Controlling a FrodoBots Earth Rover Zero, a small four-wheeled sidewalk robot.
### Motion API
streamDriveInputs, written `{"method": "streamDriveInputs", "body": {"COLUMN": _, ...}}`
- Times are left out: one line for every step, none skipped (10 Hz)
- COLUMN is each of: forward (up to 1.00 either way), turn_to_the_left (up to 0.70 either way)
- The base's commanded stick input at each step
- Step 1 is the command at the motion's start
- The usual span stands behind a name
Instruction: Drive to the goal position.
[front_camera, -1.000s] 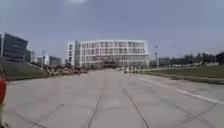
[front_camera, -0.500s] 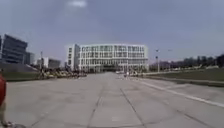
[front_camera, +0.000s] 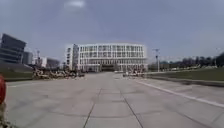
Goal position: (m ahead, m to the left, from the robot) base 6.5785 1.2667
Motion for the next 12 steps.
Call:
{"method": "streamDriveInputs", "body": {"forward": 1.00, "turn_to_the_left": 0.00}}
{"method": "streamDriveInputs", "body": {"forward": 1.00, "turn_to_the_left": 0.00}}
{"method": "streamDriveInputs", "body": {"forward": 1.00, "turn_to_the_left": 0.00}}
{"method": "streamDriveInputs", "body": {"forward": 1.00, "turn_to_the_left": 0.00}}
{"method": "streamDriveInputs", "body": {"forward": 1.00, "turn_to_the_left": 0.00}}
{"method": "streamDriveInputs", "body": {"forward": 1.00, "turn_to_the_left": 0.00}}
{"method": "streamDriveInputs", "body": {"forward": 1.00, "turn_to_the_left": 0.00}}
{"method": "streamDriveInputs", "body": {"forward": 1.00, "turn_to_the_left": 0.00}}
{"method": "streamDriveInputs", "body": {"forward": 1.00, "turn_to_the_left": 0.00}}
{"method": "streamDriveInputs", "body": {"forward": 1.00, "turn_to_the_left": 0.00}}
{"method": "streamDriveInputs", "body": {"forward": 1.00, "turn_to_the_left": 0.00}}
{"method": "streamDriveInputs", "body": {"forward": 1.00, "turn_to_the_left": 0.00}}
